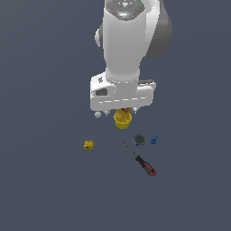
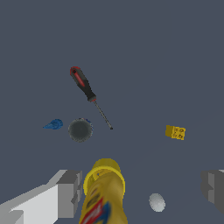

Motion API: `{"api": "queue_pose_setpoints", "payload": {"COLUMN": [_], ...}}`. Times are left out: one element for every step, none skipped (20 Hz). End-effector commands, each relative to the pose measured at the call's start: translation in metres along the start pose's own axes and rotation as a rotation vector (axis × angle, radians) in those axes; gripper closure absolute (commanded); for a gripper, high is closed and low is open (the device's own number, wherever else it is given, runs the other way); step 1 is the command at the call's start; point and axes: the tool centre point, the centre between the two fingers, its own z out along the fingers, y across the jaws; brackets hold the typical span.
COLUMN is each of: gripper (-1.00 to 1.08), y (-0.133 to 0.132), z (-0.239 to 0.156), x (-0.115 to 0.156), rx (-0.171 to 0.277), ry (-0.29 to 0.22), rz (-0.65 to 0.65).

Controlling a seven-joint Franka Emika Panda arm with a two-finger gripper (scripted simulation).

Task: Pick up a designated object from a clutter of objects.

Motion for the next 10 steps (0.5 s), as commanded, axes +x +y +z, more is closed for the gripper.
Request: {"api": "queue_pose_setpoints", "payload": {"gripper": [-0.92,-0.92,-0.92,-0.92,-0.92,-0.92,-0.92,-0.92,-0.92,-0.92], "y": [-0.004,-0.006,-0.008,-0.01,-0.013,-0.016,-0.019,-0.022,-0.025,-0.029], "z": [0.014,0.02,0.027,0.034,0.042,0.051,0.06,0.069,0.078,0.088], "x": [0.009,0.014,0.018,0.023,0.028,0.033,0.037,0.042,0.047,0.051], "rx": [-0.005,-0.008,-0.01,-0.012,-0.014,-0.016,-0.018,-0.02,-0.021,-0.022], "ry": [-0.002,-0.002,-0.003,-0.003,-0.004,-0.004,-0.005,-0.005,-0.006,-0.006], "rz": [-0.043,-0.063,-0.084,-0.107,-0.131,-0.157,-0.183,-0.21,-0.237,-0.264]}}
